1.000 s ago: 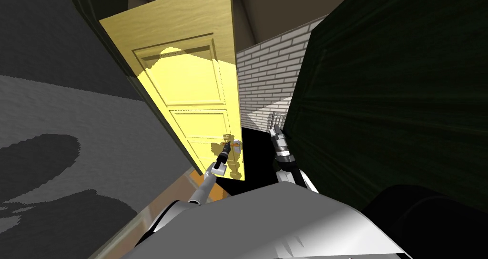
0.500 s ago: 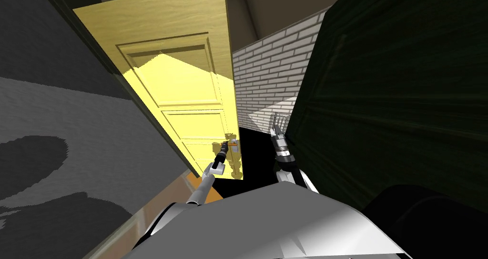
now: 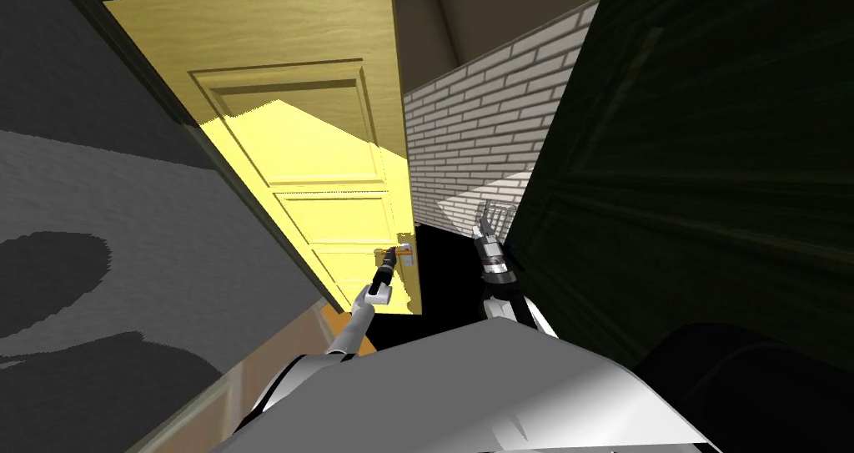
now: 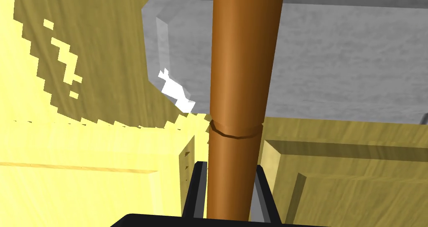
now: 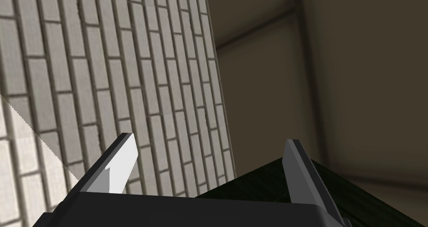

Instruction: Push the door open

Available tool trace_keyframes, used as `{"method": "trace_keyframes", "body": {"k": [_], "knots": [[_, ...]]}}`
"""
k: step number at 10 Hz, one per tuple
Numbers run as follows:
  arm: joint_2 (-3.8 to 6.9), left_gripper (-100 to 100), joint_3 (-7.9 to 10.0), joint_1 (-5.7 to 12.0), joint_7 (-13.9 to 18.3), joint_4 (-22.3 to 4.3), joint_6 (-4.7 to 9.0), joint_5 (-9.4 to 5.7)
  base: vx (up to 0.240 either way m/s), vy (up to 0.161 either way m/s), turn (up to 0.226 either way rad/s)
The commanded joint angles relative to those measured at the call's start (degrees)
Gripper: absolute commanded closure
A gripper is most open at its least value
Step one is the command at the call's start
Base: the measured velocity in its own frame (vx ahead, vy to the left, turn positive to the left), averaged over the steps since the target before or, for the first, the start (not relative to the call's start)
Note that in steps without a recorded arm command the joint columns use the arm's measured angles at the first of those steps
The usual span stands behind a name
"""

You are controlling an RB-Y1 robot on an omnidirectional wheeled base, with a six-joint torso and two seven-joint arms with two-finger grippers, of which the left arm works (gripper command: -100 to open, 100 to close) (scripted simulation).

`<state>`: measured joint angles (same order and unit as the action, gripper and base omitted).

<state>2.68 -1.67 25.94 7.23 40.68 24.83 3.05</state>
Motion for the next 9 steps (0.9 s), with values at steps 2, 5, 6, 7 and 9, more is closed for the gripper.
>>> {"method": "trace_keyframes", "body": {"k": [2, 5, 6, 7, 9], "knots": [[0.98, 100, -0.06, -0.02, -0.65, 0.26, -0.05, -0.68, 0.099, -0.026, 0.117], [1.70, 100, -0.46, -0.15, -1.52, 0.49, -0.14, -1.47, 0.210, -0.018, 0.115], [1.70, 100, -0.46, -0.15, -1.52, 0.49, -0.14, -1.47, 0.148, -0.009, 0.077], [1.70, 100, -0.46, -0.15, -1.52, 0.49, -0.14, -1.47, 0.073, 0.011, 0.023], [2.19, 100, -0.81, -0.26, -2.31, 0.69, -0.23, -2.18, 0.140, 0.012, 0.137]]}}
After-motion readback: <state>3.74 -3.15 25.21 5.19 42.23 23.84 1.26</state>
